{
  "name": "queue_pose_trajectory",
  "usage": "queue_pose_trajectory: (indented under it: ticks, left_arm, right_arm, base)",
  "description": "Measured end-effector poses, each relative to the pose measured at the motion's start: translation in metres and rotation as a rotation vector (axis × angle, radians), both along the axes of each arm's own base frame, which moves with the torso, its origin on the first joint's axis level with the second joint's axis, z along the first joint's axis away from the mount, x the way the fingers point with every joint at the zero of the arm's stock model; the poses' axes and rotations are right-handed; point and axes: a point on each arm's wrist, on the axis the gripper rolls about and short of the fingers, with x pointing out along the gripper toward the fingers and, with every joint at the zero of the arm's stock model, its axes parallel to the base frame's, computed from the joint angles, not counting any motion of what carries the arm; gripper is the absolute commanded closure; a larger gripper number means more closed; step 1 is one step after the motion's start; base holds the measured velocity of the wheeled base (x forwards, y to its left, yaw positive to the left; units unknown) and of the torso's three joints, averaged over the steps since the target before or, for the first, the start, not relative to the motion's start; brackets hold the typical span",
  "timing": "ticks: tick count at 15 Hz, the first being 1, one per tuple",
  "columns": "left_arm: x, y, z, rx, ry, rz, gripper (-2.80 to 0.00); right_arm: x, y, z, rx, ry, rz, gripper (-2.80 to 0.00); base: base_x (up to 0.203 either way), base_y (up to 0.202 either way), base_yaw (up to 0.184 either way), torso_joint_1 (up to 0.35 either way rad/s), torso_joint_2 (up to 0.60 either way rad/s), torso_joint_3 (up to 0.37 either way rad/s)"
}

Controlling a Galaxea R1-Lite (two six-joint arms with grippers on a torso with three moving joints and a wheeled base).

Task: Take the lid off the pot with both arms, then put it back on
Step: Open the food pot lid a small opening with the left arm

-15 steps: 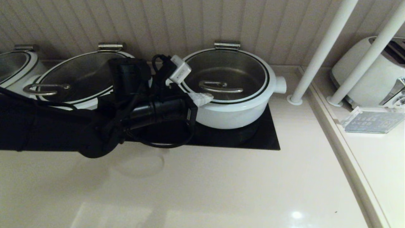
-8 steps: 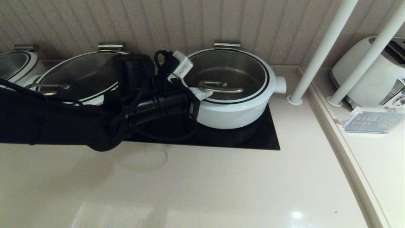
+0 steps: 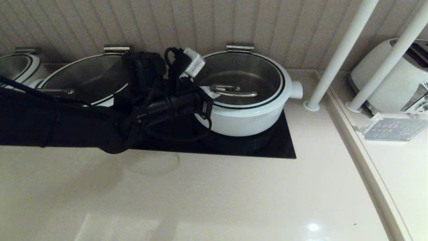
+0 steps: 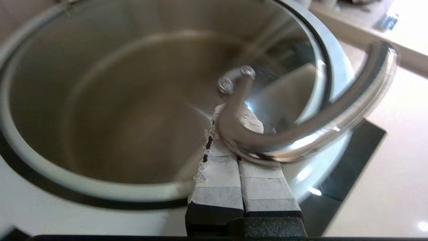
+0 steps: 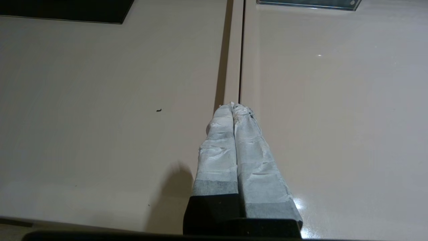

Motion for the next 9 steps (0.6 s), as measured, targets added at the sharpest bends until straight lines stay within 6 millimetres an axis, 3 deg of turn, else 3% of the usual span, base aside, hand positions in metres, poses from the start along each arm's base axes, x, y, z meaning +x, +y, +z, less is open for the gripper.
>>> queue_pose_trajectory:
  ticks: [9]
  left_arm:
    - [0.007, -0.004, 0.017, -0.032, -0.056, 0.012, 0.0]
  right_arm:
    - [0.0, 0.0, 0.0, -0.014, 0.002, 0.009, 0.0]
  base:
    - [0.0, 0.0, 0.0, 0.0, 0.0, 0.0]
